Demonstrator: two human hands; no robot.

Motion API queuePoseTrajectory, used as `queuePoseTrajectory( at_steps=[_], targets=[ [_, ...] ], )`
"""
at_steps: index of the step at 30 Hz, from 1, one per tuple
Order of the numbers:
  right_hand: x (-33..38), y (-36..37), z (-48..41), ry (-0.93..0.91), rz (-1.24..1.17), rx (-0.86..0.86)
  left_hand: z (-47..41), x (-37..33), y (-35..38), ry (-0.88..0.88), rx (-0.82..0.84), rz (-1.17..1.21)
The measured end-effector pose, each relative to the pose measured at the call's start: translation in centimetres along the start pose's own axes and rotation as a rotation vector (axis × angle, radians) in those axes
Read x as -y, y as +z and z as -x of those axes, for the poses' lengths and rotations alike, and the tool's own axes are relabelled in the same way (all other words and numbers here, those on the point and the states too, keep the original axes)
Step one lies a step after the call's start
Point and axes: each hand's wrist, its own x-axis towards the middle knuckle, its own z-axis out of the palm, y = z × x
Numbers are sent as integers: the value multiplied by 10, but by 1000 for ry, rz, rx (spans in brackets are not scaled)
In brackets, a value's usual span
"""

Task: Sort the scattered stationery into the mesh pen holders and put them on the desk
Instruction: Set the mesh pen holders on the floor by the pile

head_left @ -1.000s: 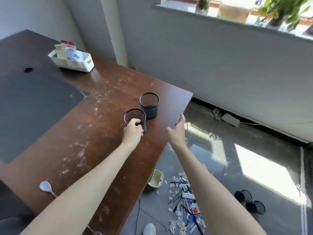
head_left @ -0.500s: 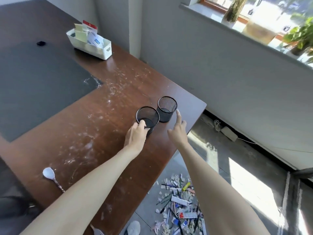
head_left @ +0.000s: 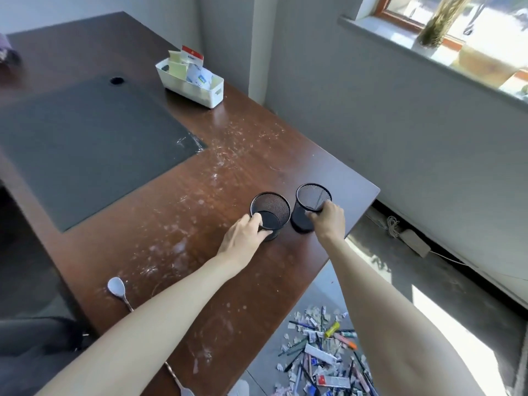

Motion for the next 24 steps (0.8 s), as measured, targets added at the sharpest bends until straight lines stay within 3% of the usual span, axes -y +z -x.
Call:
queuePoseTrajectory(
  at_steps=[10, 24],
  targets=[
    [-97, -70, 61, 182, -168, -324, 4, -86, 32, 178, 87, 55],
    [-379, -117, 189, 667, -261, -396, 100, -275, 219, 316, 449, -12]
  ],
)
